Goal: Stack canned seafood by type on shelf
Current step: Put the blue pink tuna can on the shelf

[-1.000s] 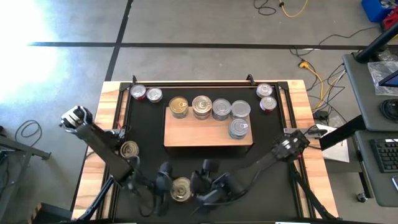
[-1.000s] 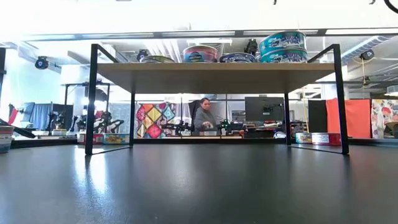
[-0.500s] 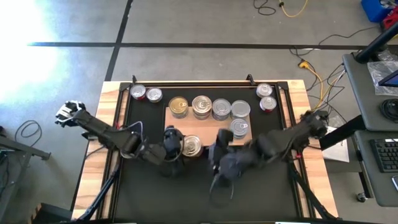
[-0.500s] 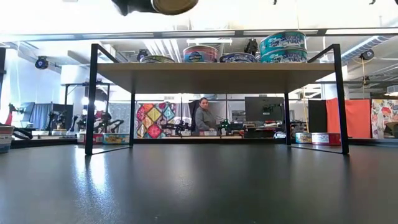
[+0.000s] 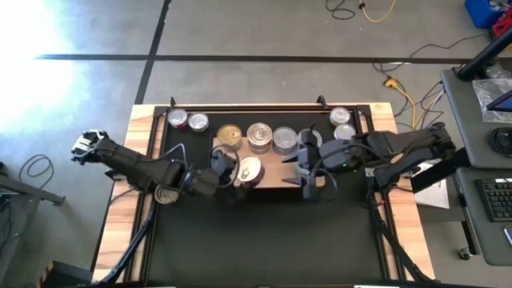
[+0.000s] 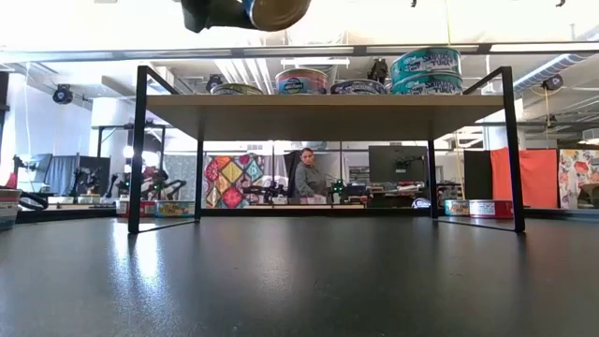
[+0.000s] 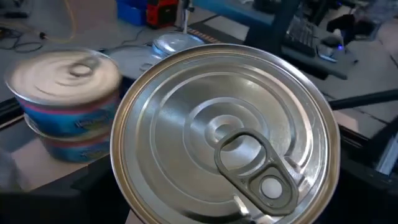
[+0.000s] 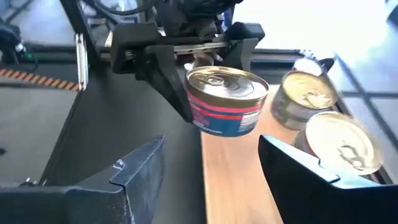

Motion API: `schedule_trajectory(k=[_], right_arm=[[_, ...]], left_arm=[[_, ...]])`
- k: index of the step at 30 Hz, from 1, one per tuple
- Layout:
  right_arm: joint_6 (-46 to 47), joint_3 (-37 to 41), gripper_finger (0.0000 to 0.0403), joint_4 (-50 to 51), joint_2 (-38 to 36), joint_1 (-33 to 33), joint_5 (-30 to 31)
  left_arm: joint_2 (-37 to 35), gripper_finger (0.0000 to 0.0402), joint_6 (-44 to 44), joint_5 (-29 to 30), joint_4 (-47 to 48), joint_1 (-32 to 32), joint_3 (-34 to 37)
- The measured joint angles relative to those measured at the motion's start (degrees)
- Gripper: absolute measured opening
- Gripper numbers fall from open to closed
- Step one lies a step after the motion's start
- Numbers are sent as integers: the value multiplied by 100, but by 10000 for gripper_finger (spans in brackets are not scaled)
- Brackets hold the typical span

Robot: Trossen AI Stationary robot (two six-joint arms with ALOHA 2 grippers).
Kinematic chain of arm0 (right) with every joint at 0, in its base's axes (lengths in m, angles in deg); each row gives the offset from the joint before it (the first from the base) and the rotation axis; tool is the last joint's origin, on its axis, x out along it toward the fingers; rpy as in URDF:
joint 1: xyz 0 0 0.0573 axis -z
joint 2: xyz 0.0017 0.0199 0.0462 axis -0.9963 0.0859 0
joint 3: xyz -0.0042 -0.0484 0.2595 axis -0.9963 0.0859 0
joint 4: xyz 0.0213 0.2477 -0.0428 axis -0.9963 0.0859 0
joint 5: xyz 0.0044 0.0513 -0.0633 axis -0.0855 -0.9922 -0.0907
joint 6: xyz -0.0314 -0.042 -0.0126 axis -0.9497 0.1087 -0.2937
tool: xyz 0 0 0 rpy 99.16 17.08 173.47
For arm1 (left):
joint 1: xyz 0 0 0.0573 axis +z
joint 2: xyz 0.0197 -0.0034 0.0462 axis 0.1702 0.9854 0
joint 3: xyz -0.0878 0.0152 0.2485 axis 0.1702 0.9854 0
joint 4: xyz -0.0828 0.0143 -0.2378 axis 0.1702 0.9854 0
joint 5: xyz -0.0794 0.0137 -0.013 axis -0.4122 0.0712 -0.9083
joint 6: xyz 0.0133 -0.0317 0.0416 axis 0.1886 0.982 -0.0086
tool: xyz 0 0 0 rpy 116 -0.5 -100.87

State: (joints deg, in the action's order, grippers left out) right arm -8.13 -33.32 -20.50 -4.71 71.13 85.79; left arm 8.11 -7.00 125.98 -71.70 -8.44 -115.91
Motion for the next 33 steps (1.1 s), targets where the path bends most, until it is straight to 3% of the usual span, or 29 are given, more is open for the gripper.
schedule_trajectory(k=[5, 13, 19, 26, 33], right_arm=[[193, 753, 236, -229, -545, -40, 251], [564, 1327, 234, -117, -895, -36, 636], [913, 1184, 226, 164, -564, 27, 1125], [1310, 690, 226, 131, -456, -3, 1111], [1667, 523, 226, 37, -432, 28, 1125]], left_arm=[[2, 371, 313, -61, 806, 327, -363], [9, 371, 161, -51, 840, 634, -171], [150, 371, -765, -16, 810, 885, -140], [591, 371, -453, -361, 449, 1119, -205], [1085, 371, -721, -947, -88, 1011, -205]])
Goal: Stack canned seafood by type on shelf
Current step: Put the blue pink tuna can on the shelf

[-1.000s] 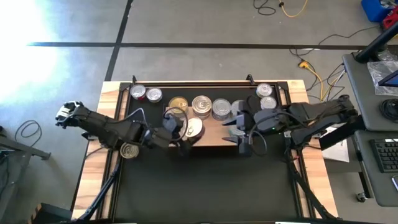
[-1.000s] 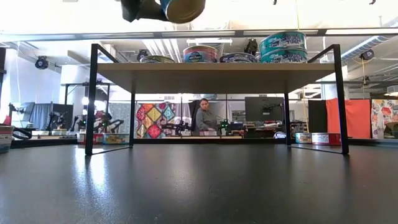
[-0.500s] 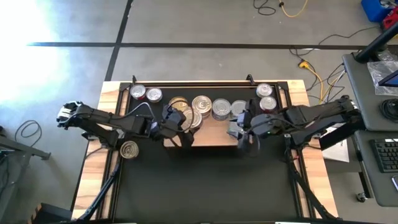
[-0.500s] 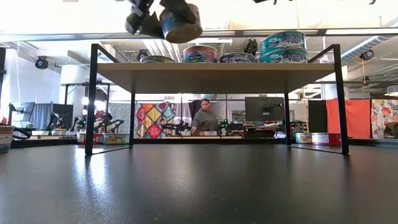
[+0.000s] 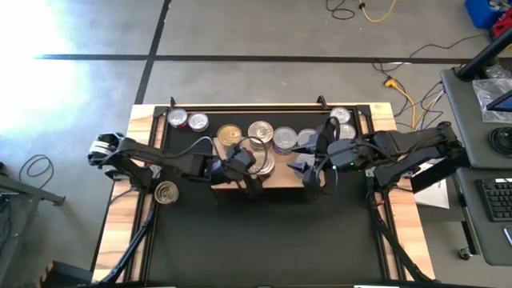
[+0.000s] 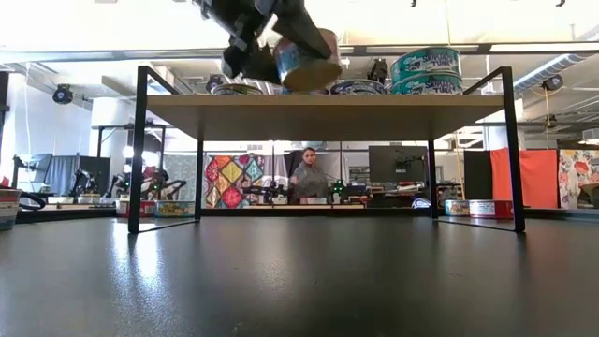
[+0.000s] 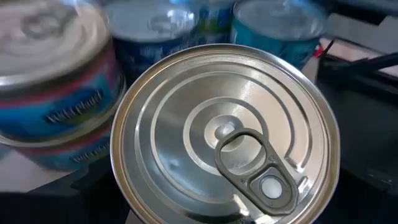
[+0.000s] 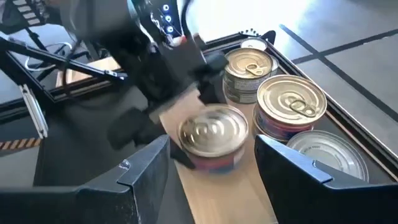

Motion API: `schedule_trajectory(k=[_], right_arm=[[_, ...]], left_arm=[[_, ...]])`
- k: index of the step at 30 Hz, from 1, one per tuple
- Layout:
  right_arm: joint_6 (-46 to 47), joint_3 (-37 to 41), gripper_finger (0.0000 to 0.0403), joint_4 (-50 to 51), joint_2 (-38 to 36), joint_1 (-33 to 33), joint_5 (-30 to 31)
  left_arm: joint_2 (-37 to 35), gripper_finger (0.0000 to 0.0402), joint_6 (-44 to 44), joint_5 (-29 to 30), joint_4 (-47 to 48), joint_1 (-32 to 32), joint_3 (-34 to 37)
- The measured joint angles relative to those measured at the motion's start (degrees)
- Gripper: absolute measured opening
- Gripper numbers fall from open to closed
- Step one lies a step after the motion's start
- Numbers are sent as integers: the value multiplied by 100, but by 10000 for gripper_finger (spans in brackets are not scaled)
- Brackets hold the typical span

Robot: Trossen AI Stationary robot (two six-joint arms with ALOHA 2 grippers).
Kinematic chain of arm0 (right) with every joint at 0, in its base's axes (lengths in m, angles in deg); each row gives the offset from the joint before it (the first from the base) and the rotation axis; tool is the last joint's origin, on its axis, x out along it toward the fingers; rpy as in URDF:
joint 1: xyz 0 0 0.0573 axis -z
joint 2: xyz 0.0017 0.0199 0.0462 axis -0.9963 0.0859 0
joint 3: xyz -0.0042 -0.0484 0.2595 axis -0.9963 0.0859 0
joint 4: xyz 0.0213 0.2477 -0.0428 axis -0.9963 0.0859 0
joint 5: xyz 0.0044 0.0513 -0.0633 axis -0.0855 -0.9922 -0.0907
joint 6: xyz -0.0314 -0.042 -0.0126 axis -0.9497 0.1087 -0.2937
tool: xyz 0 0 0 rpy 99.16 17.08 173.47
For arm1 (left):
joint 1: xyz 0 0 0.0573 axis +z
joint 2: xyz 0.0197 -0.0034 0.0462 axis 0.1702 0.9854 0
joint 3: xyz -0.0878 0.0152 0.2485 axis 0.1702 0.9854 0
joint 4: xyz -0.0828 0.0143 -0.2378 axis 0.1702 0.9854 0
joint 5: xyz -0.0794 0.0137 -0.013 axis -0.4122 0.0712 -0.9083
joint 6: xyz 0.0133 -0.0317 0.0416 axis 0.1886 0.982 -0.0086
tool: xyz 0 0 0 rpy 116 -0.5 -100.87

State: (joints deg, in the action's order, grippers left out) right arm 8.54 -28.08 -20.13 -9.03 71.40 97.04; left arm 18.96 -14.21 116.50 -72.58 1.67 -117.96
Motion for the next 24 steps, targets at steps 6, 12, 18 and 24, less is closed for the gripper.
schedule_trajectory(k=[6, 12, 18, 24], right_arm=[[43, -2, 226, -4, 348, -99, -14], [-157, -3, 226, -7, 859, -94, -11], [-635, -223, 226, -12, 1163, -94, -11], [-823, -332, 226, -510, 1192, 30, 2]], left_arm=[[80, 371, 146, 32, -59, -18, 0], [82, 371, 441, 28, 326, -51, 0], [82, 371, 462, 17, 924, -189, 0], [82, 371, 551, 28, 1001, -183, 0]])
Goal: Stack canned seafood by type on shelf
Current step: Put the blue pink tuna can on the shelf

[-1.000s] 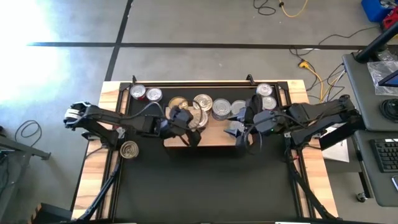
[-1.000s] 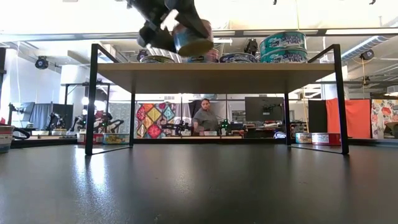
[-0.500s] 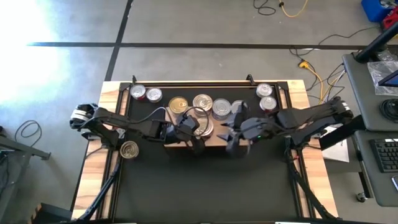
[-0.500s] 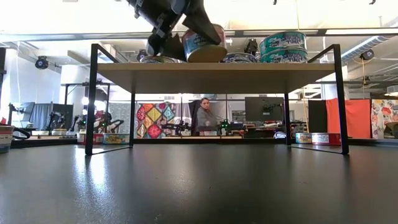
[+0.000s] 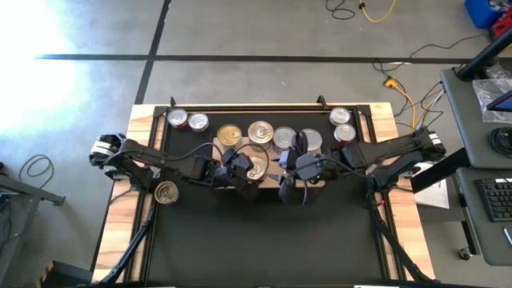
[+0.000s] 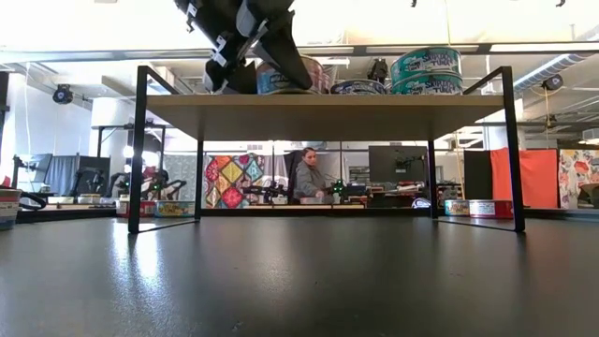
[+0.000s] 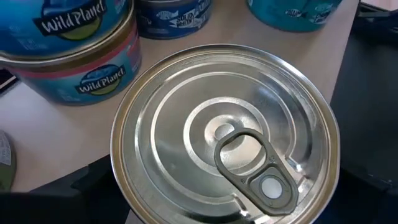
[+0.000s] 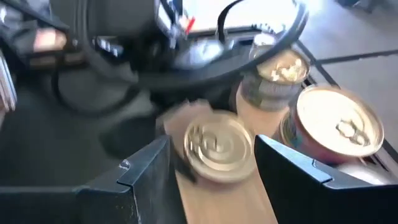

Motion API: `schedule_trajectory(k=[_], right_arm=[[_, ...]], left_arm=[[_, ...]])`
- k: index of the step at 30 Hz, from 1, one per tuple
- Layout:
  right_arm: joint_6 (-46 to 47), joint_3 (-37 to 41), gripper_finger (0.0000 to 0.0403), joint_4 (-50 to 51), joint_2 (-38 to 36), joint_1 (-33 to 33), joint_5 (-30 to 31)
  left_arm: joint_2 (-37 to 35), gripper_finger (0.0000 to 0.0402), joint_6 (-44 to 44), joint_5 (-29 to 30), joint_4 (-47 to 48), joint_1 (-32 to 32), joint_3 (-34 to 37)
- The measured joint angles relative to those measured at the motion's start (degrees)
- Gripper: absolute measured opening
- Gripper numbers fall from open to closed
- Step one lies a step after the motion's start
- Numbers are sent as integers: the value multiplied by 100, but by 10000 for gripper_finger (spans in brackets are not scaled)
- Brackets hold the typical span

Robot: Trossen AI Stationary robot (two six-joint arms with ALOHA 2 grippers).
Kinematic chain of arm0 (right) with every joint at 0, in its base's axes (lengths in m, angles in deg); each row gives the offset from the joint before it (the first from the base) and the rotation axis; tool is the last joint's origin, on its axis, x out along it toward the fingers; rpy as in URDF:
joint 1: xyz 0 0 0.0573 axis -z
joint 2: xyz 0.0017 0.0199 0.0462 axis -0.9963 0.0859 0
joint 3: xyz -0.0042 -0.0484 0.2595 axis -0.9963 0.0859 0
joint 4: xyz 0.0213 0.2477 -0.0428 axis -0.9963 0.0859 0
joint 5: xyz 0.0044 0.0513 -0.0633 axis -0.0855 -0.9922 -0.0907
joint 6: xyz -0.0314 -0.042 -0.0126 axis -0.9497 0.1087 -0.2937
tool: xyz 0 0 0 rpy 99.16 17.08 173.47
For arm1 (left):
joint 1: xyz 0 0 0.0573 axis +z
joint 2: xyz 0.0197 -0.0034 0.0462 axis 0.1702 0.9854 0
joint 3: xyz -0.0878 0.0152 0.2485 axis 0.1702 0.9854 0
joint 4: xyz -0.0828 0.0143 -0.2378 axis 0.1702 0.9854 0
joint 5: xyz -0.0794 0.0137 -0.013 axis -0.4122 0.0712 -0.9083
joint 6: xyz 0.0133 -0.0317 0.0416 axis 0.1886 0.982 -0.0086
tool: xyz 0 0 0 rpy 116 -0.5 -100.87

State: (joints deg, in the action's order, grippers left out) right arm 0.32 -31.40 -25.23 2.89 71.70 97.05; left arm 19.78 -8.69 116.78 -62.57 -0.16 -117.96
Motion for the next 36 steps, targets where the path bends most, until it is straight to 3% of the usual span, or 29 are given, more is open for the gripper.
schedule_trajectory(k=[9, 21, 26, 31, 36], right_arm=[[0, 0, 189, -422, 35, 67, -9], [81, 30, 20, -540, 392, 77, -11], [101, 31, 13, -683, 574, 82, 457], [107, 117, 12, -1000, 511, 221, 487], [-126, 671, 12, -2496, 483, 337, -118]], left_arm=[[0, 371, 16, -2, 56, -15, 0], [-5, 371, 14, -7, 96, -15, 0], [-9, 371, 14, -28, 165, -26, -4], [-11, 371, 14, -30, 185, -45, -4], [-11, 371, 20, -35, 201, -48, -4]])
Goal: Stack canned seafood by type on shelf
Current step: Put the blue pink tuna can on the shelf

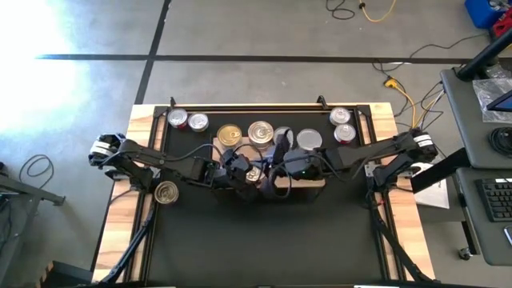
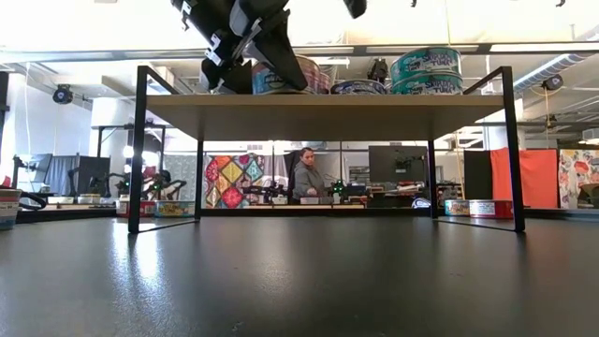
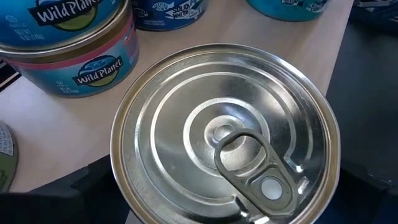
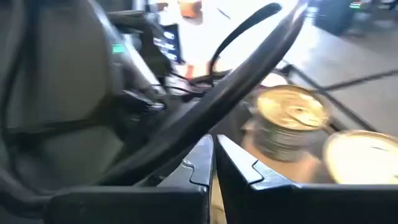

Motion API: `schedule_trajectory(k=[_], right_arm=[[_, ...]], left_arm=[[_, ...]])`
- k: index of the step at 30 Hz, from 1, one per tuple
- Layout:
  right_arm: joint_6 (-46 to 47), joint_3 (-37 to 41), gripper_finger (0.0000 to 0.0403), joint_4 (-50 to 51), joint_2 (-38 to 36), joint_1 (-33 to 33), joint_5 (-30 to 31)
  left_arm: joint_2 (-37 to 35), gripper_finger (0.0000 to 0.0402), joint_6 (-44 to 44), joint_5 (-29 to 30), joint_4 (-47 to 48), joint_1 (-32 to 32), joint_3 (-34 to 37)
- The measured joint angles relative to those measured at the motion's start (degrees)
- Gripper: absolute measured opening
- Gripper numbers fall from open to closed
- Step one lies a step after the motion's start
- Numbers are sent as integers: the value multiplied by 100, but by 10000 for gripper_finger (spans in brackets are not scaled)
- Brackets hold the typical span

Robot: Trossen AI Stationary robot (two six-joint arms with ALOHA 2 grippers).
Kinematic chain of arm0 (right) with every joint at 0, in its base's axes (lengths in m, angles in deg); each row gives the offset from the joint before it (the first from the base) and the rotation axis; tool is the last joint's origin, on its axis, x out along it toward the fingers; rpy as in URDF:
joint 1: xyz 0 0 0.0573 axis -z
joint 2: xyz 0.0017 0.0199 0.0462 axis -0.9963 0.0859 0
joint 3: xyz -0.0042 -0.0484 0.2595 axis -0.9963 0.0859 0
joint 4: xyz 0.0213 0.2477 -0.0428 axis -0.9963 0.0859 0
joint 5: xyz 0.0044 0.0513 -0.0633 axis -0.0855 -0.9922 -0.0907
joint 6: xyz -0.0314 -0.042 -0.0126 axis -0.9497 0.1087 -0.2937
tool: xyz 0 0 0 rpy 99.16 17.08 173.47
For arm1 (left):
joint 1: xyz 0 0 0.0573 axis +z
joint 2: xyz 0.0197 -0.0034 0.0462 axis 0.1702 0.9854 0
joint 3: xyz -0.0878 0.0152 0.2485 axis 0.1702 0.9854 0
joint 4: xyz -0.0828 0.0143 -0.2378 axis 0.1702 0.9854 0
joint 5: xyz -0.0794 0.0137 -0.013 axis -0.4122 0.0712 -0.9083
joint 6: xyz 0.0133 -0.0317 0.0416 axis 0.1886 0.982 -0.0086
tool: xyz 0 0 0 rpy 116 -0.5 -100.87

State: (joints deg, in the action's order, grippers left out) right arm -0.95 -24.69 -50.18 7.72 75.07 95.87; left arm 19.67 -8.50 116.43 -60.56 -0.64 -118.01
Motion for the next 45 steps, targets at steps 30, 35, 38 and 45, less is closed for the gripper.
schedule_trajectory(k=[30, 35, 38, 45], right_arm=[[-169, 1537, 12, -1323, -61, 277, -243], [-338, 1528, 12, -1064, -48, 284, -192], [-556, 1367, 12, -820, -31, 274, -86], [-834, 738, 12, 107, 249, 386, -49]], left_arm=[[3, 371, -35, -56, 25, -32, 0], [9, 371, -4, -11, -38, -32, 0], [13, 371, 18, -4, -125, -32, 3], [48, 371, 20, 114, -198, -29, 9]])
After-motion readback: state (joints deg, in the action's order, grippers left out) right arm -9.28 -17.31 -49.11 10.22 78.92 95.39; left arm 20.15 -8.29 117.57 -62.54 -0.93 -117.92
